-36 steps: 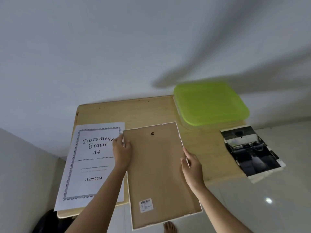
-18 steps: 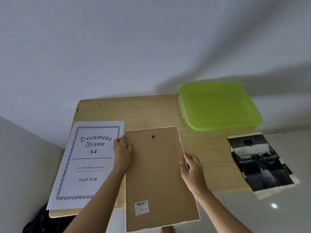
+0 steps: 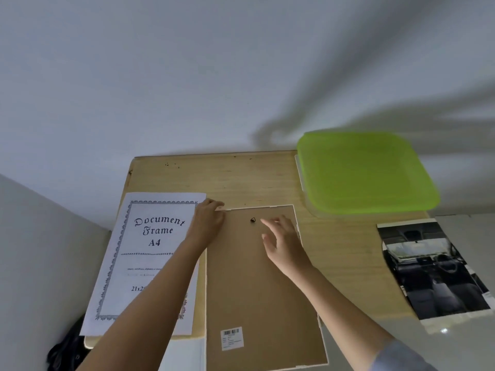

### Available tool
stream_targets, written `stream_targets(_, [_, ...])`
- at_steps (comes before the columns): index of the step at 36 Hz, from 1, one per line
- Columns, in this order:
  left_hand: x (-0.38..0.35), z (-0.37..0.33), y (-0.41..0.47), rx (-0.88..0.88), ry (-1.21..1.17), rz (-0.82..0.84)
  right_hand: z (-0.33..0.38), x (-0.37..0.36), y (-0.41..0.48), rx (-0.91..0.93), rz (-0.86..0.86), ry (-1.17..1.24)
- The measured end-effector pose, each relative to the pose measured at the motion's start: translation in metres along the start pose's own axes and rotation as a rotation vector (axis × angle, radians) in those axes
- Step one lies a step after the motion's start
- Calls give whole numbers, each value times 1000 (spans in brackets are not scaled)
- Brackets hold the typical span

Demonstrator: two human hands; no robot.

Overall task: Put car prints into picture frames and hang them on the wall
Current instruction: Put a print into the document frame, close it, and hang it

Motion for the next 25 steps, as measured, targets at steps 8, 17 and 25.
stream_targets(8, [10, 3, 31, -69, -27, 217, -1, -23, 34, -128, -50, 33])
stream_targets(17, [16, 6, 45, -59, -65, 292, 1, -32, 37, -132, -178, 89])
stream_targets(25, [19, 12, 46, -1, -174, 293, 2, -35, 35, -119, -259, 157])
Point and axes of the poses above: each hand's wrist, its own y-axis towards the middle knuckle, its own x-axis out of the back of the hand, z = x × y, the point moved 2 cm from there along y, towards the middle knuckle, and after that the axes turned 7 degrees about z, right-handed, at the moved point
